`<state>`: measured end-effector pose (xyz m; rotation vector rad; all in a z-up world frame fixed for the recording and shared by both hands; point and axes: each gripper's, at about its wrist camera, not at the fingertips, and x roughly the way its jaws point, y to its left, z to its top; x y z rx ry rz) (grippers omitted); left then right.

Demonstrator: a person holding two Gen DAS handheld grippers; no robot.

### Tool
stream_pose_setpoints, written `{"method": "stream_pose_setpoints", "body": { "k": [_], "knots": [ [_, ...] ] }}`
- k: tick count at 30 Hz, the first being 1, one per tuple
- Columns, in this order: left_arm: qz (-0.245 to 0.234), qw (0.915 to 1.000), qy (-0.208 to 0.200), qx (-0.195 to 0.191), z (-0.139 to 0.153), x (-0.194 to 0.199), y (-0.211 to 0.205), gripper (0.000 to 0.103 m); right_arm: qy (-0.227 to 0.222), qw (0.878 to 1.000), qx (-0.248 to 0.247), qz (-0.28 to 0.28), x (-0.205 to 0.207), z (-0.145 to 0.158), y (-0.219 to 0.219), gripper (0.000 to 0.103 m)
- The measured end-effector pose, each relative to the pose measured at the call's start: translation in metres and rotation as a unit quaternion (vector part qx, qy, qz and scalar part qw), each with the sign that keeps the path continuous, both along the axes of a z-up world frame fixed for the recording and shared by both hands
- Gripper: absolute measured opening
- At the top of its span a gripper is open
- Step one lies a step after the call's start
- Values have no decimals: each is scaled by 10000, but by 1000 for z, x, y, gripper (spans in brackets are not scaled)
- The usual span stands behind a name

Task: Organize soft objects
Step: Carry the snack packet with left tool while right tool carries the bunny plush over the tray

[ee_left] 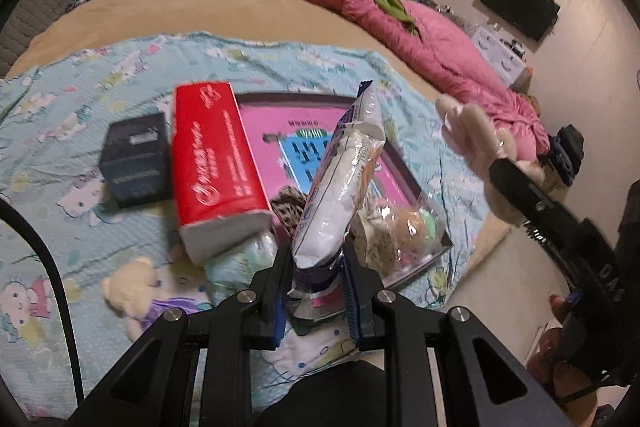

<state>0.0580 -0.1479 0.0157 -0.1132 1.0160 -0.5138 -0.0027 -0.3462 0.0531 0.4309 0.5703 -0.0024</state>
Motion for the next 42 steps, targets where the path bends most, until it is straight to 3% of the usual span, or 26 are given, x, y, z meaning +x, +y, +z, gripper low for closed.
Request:
{"method": "stream_pose_setpoints", "body": {
  "k": [19, 42],
  "knots": [
    [-261, 9978, 536, 298, -52, 23, -55, 24, 293, 9991, -68, -295, 16, -32, -26, 46],
    [-456, 9969, 550, 336, -61, 41, -64, 24, 1180, 9925, -323, 1, 83, -94, -17, 46]
  ]
}}
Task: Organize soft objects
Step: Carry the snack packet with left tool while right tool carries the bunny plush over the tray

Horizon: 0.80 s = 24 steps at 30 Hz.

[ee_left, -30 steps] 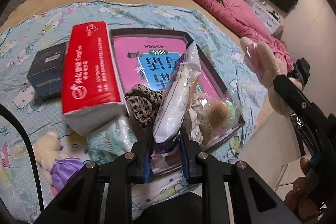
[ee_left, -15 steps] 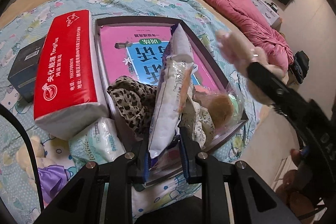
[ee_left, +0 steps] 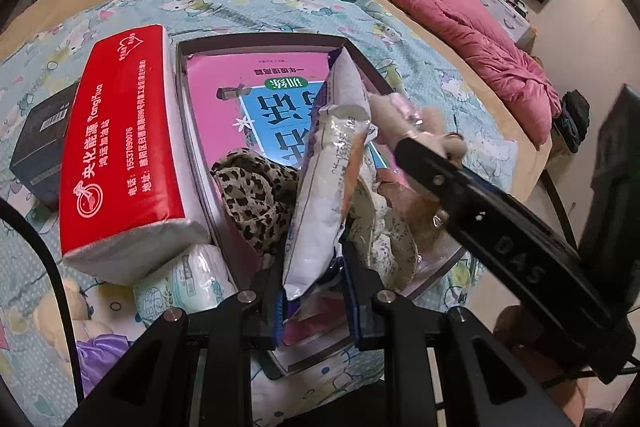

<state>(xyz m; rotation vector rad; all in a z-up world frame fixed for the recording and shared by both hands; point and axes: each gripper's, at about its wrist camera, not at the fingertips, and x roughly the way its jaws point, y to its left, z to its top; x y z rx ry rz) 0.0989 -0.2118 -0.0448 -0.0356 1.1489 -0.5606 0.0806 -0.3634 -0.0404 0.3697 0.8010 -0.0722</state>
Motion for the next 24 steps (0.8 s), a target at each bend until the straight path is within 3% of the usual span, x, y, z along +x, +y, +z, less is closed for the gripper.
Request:
{"method": "stream_pose_setpoints", "body": {
  "k": [14, 24],
  "knots": [
    [16, 9998, 96, -175, -3, 7, 6, 24, 268, 9996, 36, 16, 19, -19, 0, 47],
    [47, 9991, 211, -355, -3, 10, 10, 24, 132, 9997, 179, -67, 15, -16, -4, 51]
  ]
}}
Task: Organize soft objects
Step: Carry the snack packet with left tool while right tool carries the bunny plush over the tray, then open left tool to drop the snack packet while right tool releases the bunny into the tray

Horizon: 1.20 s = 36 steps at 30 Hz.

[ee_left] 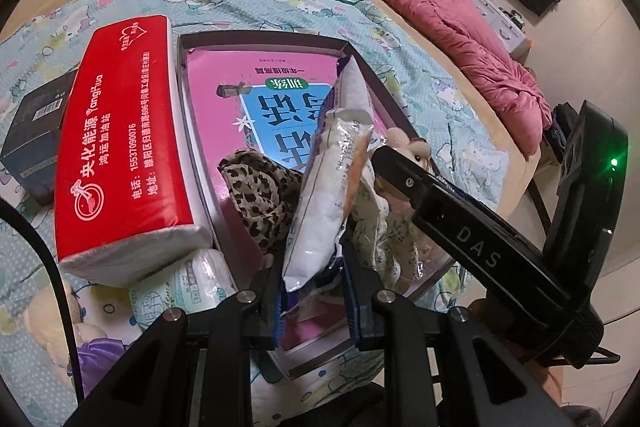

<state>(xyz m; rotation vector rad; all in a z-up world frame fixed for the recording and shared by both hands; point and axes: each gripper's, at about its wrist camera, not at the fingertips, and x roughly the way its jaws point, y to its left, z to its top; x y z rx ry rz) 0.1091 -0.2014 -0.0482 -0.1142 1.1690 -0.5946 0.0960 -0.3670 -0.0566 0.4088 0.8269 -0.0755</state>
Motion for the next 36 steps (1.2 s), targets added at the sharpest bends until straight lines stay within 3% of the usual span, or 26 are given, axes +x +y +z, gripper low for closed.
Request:
{"method": "stream_pose_setpoints", "body": {
  "k": [10, 28, 36],
  "knots": [
    [24, 10000, 65, 9, -1, 0, -1, 24, -235, 9996, 71, -102, -10, 12, -4, 54],
    [104, 9998, 45, 152, 0, 0, 1, 40, -379, 9987, 238, -229, -33, 26, -11, 59],
    [109, 9998, 36, 140, 2, 0, 5, 41, -399, 9987, 210, -236, -38, 32, -8, 59]
  ]
}}
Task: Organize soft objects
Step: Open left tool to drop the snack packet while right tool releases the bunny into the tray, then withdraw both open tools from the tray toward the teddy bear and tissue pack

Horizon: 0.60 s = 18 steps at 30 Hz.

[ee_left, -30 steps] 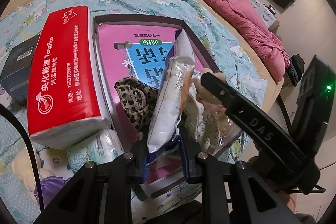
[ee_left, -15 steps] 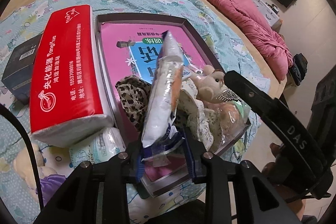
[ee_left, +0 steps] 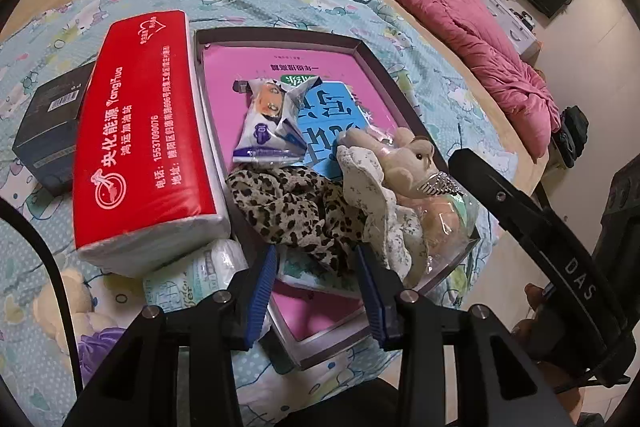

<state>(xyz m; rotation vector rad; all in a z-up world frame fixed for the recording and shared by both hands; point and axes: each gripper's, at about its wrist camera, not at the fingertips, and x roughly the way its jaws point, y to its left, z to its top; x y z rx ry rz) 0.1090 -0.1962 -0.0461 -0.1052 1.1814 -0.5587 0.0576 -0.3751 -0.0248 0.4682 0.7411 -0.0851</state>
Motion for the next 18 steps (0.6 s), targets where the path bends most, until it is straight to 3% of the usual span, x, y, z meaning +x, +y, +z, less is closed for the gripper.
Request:
{"method": "stream_pose_setpoints", "body": {
  "k": [6, 9, 14, 18],
  "knots": [
    [14, 10000, -91, 7, 6, -2, 3, 50, -12, 10000, -44, -21, -3, 4, 2, 60],
    [24, 9999, -129, 34, 9, -2, 4, 52, -4, 10000, -66, -45, -4, 5, 2, 68],
    [5, 9998, -193, 53, 15, -5, 4, 54, 18, 9999, -114, -86, -6, 7, 2, 69],
    [-12, 9996, -264, 89, 19, -8, 4, 61, 18, 9998, -145, -110, -8, 9, 2, 72]
  ]
}}
